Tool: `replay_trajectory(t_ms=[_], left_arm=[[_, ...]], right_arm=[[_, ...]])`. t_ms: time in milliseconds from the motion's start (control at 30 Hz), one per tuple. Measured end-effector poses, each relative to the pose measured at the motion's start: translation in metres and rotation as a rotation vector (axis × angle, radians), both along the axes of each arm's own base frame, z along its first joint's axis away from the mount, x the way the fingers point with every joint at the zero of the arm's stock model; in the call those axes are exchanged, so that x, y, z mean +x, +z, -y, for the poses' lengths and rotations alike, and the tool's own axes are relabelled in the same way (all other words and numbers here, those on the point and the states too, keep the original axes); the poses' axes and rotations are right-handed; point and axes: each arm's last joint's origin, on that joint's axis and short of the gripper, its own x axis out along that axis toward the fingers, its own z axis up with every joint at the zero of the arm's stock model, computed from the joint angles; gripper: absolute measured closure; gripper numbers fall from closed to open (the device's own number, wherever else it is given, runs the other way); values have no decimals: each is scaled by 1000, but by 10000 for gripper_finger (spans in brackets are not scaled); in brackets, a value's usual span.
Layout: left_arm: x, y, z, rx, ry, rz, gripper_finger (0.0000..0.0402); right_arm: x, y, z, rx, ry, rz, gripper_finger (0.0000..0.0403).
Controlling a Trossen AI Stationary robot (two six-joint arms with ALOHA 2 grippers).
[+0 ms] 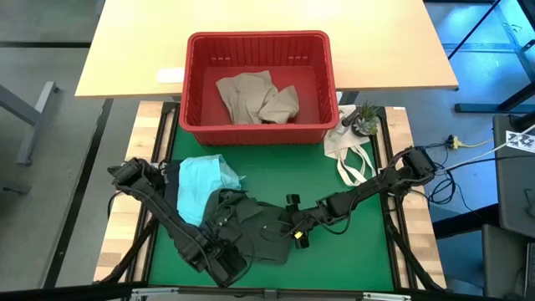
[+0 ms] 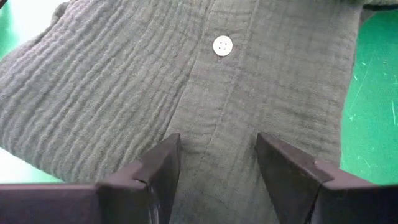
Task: Fold Laundry from Bin
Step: Fold the green polo shirt from the red laundry bin
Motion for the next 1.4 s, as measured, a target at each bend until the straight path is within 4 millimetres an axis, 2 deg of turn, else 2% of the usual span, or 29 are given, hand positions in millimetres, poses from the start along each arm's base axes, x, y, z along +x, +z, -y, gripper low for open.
replay_trajectory(t_ms=[267, 400, 600, 1033, 1400], left_arm=[[-11, 2, -34, 259, 95, -162, 299], [-12, 4, -43, 284, 133, -225, 309], [-6, 4, -51, 294, 133, -219, 321], [32, 6, -85, 221, 21, -154, 324], [73, 11, -92, 208, -193, 98, 324]], right_arm=[[0, 0, 0, 0, 0, 0, 194], [0, 0, 0, -1, 0, 0, 194], [0, 0, 0, -1, 0, 0, 194], [0, 0, 0, -1, 0, 0, 194], [0, 0, 0, -2, 1, 0, 194]])
